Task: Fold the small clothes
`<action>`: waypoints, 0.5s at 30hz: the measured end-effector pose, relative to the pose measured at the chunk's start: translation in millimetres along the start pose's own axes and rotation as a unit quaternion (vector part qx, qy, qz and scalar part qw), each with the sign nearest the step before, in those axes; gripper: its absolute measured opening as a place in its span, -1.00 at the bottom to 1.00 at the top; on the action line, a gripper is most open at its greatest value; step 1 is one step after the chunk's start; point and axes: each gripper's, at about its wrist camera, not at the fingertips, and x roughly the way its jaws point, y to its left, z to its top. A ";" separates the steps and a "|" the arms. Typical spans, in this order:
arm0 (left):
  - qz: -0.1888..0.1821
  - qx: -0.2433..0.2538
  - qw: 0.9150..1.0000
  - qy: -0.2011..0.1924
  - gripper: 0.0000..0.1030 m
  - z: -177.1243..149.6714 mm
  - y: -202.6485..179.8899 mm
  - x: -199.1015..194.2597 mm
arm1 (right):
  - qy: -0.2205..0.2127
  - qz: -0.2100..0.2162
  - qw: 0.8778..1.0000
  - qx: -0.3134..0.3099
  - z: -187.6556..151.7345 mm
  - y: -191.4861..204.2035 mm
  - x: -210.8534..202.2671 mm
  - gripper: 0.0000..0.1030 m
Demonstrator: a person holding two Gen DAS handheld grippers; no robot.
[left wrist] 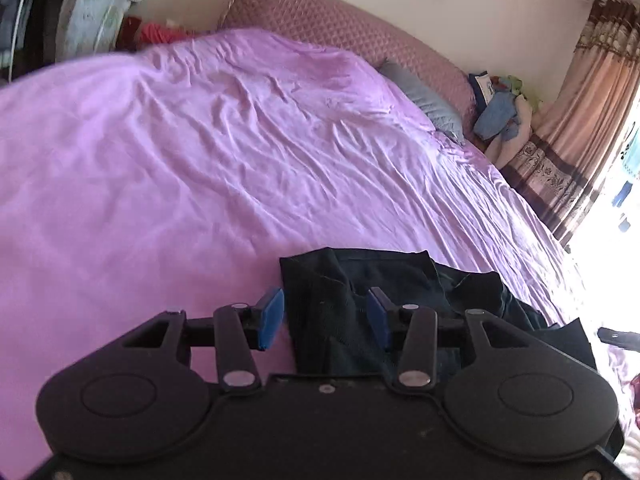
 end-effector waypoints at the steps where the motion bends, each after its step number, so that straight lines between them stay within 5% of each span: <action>1: -0.003 -0.009 1.000 0.003 -0.09 2.4 2.0 8.4 | 0.008 0.003 1.000 0.002 4.0 -4.3 10.2 0.17; 8: 0.000 -0.007 0.999 0.035 -0.07 -4.8 13.1 31.7 | 0.047 0.019 0.999 -0.001 -1.2 -7.3 38.6 0.15; 13: -0.029 0.005 0.998 0.050 -0.09 -4.9 13.3 43.6 | 0.054 0.027 0.998 -0.011 -3.0 -1.3 41.8 -0.38; 15: -0.042 0.022 0.997 0.063 -0.33 -4.7 8.0 50.7 | 0.050 0.027 0.998 -0.014 -2.4 -0.2 42.6 -0.60</action>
